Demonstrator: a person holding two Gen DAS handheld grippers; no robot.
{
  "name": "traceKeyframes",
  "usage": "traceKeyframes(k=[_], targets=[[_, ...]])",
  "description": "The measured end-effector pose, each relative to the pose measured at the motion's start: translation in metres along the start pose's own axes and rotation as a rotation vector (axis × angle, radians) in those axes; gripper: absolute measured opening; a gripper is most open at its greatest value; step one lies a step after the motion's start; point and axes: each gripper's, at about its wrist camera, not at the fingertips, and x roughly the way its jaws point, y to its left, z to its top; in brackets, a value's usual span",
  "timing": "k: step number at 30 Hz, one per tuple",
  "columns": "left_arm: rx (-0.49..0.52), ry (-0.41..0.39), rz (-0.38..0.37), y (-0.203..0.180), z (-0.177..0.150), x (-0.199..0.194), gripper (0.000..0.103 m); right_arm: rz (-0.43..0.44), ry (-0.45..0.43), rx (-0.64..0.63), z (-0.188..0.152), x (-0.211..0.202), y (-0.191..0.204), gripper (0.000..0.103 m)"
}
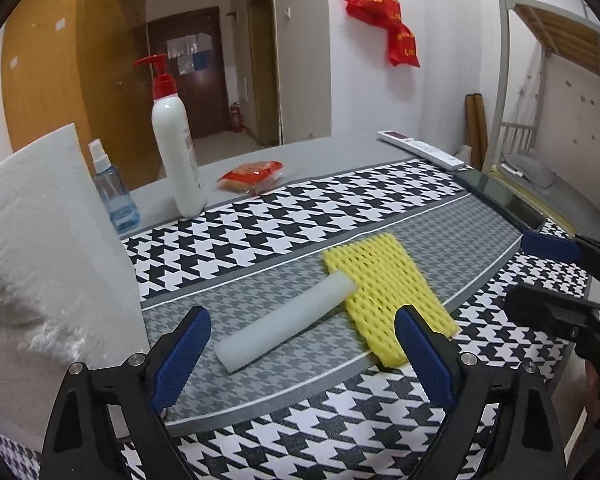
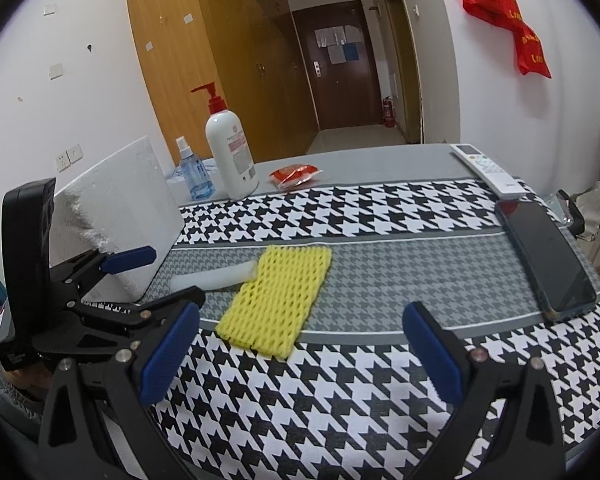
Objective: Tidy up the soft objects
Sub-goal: 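Lower the left gripper onto the white foam tube and close it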
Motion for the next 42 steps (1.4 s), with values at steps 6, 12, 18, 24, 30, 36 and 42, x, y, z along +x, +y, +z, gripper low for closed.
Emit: traceKeyframes(k=[6, 12, 18, 24, 30, 36, 42], targets=[[0.012, 0.057, 0.011, 0.005, 0.003, 0.018, 0.089, 0.006, 0.011, 0.000, 0.001, 0.004, -0.001, 0.103], [0.008, 0.094, 0.006, 0.014, 0.002, 0.029, 0.084, -0.002, 0.031, 0.005, 0.000, 0.010, -0.003, 0.103], [-0.027, 0.170, -0.053, 0.024, -0.001, 0.042, 0.082, 0.001, 0.041, -0.002, 0.001, 0.015, 0.000, 0.103], [-0.042, 0.191, -0.070, 0.029, -0.002, 0.047, 0.081, 0.002, 0.053, -0.003, 0.001, 0.020, 0.001, 0.103], [-0.033, 0.197, -0.029, 0.031, -0.001, 0.050, 0.065, 0.007, 0.052, -0.007, 0.001, 0.021, 0.004, 0.102], [-0.027, 0.186, -0.011, 0.033, -0.002, 0.046, 0.049, -0.004, 0.063, -0.014, 0.002, 0.023, 0.007, 0.102], [-0.061, 0.176, 0.002, 0.042, -0.003, 0.041, 0.026, -0.011, 0.084, -0.029, 0.004, 0.029, 0.013, 0.102]])
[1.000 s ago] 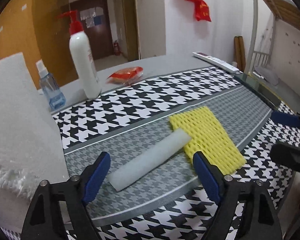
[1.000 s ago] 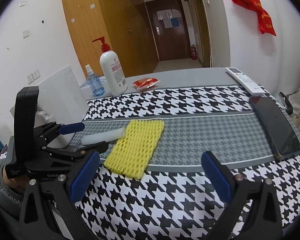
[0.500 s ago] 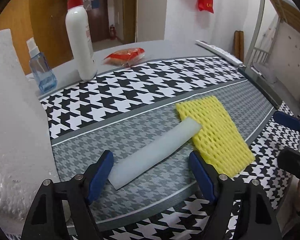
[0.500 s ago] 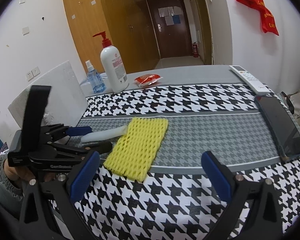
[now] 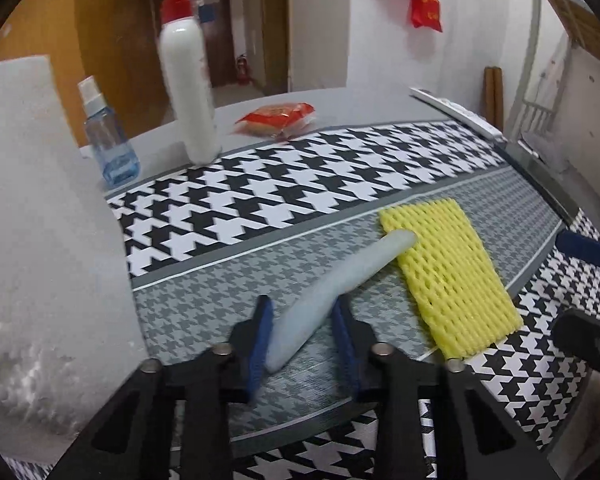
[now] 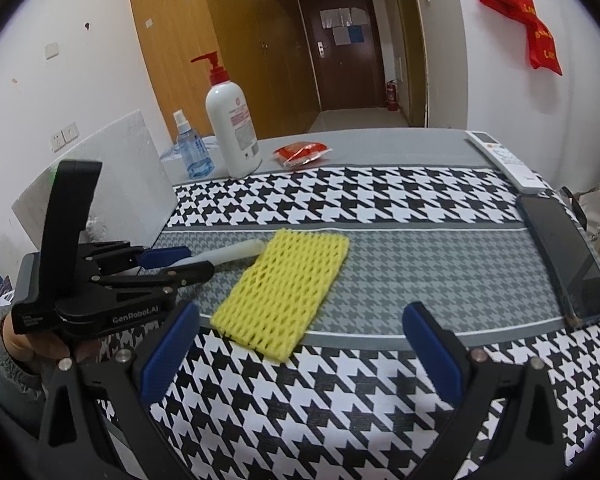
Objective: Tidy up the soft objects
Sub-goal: 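Lower the left gripper onto the white foam tube and close it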
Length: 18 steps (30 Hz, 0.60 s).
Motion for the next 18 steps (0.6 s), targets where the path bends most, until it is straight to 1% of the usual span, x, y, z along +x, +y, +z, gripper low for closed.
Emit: traceKeyframes(k=[4, 5, 6, 7, 9, 12, 15, 18], targets=[[-0.047, -0.007, -0.045, 0.010, -0.002, -0.005, 0.017, -0.003, 0.013, -0.013, 0.003, 0.005, 0.006, 0.103], [-0.056, -0.004, -0.071, 0.010, -0.002, -0.006, 0.012, -0.004, 0.014, -0.014, 0.004, 0.006, 0.006, 0.102], [-0.069, -0.001, -0.102, 0.011, -0.004, -0.007, 0.012, -0.005, 0.018, -0.016, 0.005, 0.008, 0.007, 0.102], [-0.066, -0.003, -0.107, 0.010, -0.005, -0.008, 0.012, -0.008, 0.023, -0.014, 0.005, 0.010, 0.007, 0.102], [-0.058, -0.011, -0.090, 0.006, -0.007, -0.010, 0.012, -0.004, 0.033, -0.012, 0.007, 0.013, 0.008, 0.102], [-0.049, -0.011, -0.097, 0.003, -0.008, -0.011, 0.012, -0.014, 0.054, -0.016, 0.009, 0.020, 0.012, 0.102], [-0.058, -0.009, -0.082, 0.003, -0.009, -0.011, 0.013, -0.012, 0.064, -0.027, 0.013, 0.025, 0.016, 0.102], [-0.060, -0.005, -0.074, 0.004, -0.010, -0.009, 0.022, -0.027, 0.072, -0.048, 0.014, 0.031, 0.021, 0.102]])
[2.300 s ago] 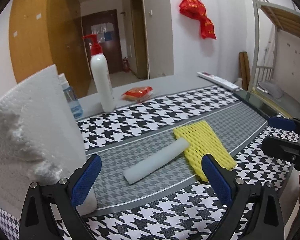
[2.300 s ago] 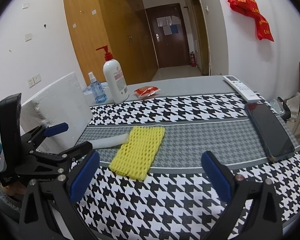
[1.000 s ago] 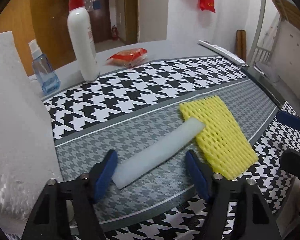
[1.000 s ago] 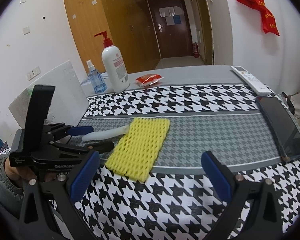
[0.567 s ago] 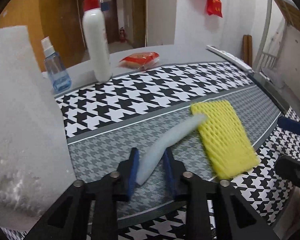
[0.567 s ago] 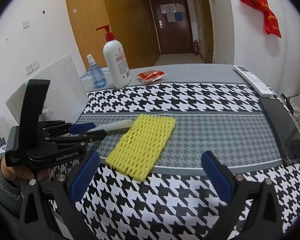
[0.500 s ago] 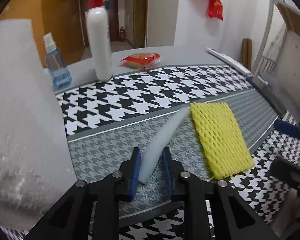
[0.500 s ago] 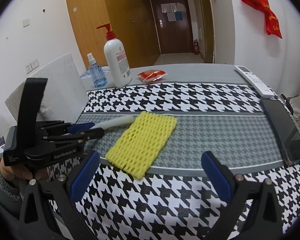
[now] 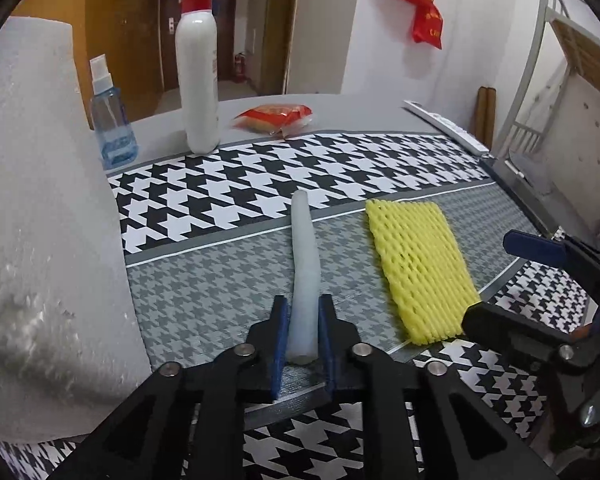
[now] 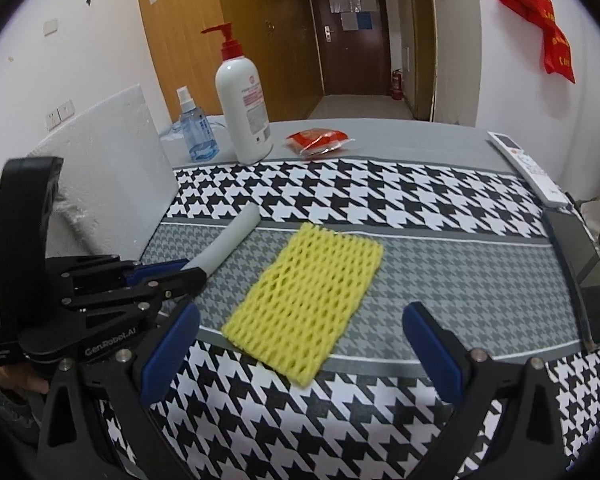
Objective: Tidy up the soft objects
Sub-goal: 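Lower the left gripper onto the white foam tube and close it, then close the right gripper on the yellow foam net while the left lifts the tube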
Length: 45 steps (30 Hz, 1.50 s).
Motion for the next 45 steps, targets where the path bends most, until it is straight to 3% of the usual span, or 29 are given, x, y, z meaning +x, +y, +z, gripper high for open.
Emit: traceKeyframes(k=[4, 7, 12, 20, 24, 30, 40, 45], targets=[[0.009, 0.003, -0.007, -0.001, -0.001, 0.001, 0.037, -0.006, 0.032, 0.009, -0.001, 0.009, -0.002, 0.102], [0.007, 0.004, -0.009, 0.000, 0.000, 0.001, 0.038, 0.000, 0.045, 0.002, 0.000, 0.014, -0.002, 0.098], [0.026, 0.008, -0.016, -0.003, 0.000, 0.002, 0.047, 0.000, 0.083, -0.004, -0.003, 0.023, -0.001, 0.076], [0.026, 0.008, -0.017, -0.003, 0.000, 0.002, 0.050, -0.014, 0.106, -0.039, -0.003, 0.029, 0.007, 0.069], [0.025, 0.010, -0.013, -0.004, 0.000, 0.003, 0.059, -0.003, 0.106, -0.049, -0.003, 0.028, 0.010, 0.050], [0.027, 0.009, -0.013, -0.004, 0.000, 0.003, 0.060, 0.021, 0.086, -0.039, -0.006, 0.018, 0.011, 0.020], [0.008, 0.004, -0.050, -0.007, 0.000, 0.003, 0.060, 0.011, -0.005, 0.009, -0.011, -0.025, 0.001, 0.020], [0.033, 0.006, -0.060, -0.017, 0.000, 0.004, 0.046, -0.014, -0.044, 0.055, -0.016, -0.041, -0.008, 0.020]])
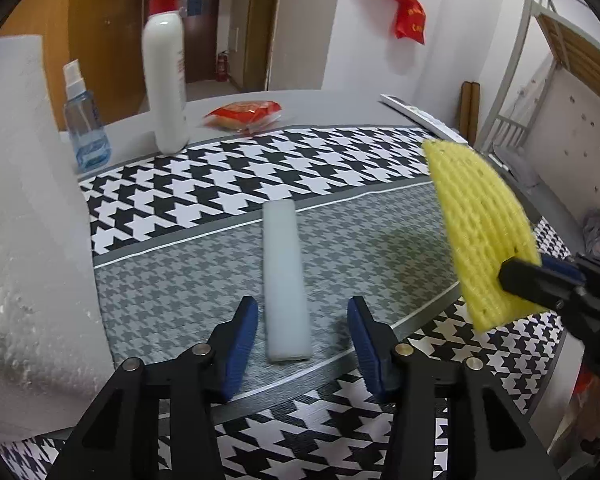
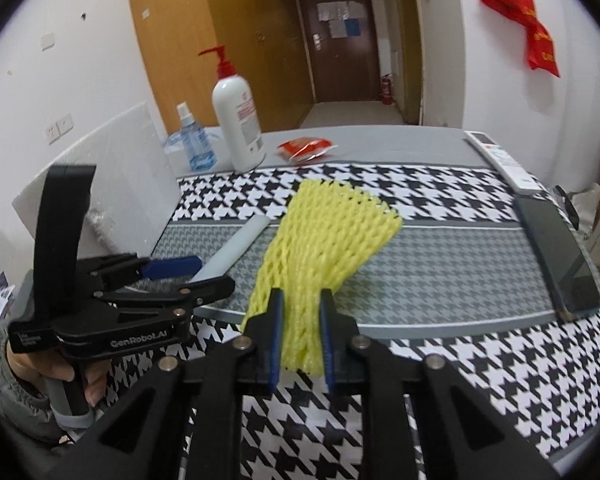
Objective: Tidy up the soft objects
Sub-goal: 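Close the right gripper on the yellow foam net while the left lifts the tube, then carry the foam tube and yellow net over the foam box with both grippers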
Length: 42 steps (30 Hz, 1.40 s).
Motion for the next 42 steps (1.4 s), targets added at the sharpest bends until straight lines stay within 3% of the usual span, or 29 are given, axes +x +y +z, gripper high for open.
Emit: traceKeyframes(k=[7, 13, 21, 42], targets=[[-0.014, 0.000, 0.036, 0.003, 0.001, 0.002, 0.022, -0.008, -0.037, 0.027, -0.005, -0.020, -0.001, 0.020], [0.009, -0.022, 0.038, 0.001, 0.001, -0.001, 0.016, -0.008, -0.046, 0.037, -0.012, -0.025, 0.000, 0.020], [0.065, -0.144, 0.039, -0.015, -0.001, -0.034, 0.016, -0.013, -0.086, 0.056, -0.015, -0.043, 0.000, 0.020], [0.088, -0.324, 0.062, -0.022, -0.011, -0.117, 0.018, -0.008, -0.170, 0.033, -0.012, -0.074, 0.014, 0.020]])
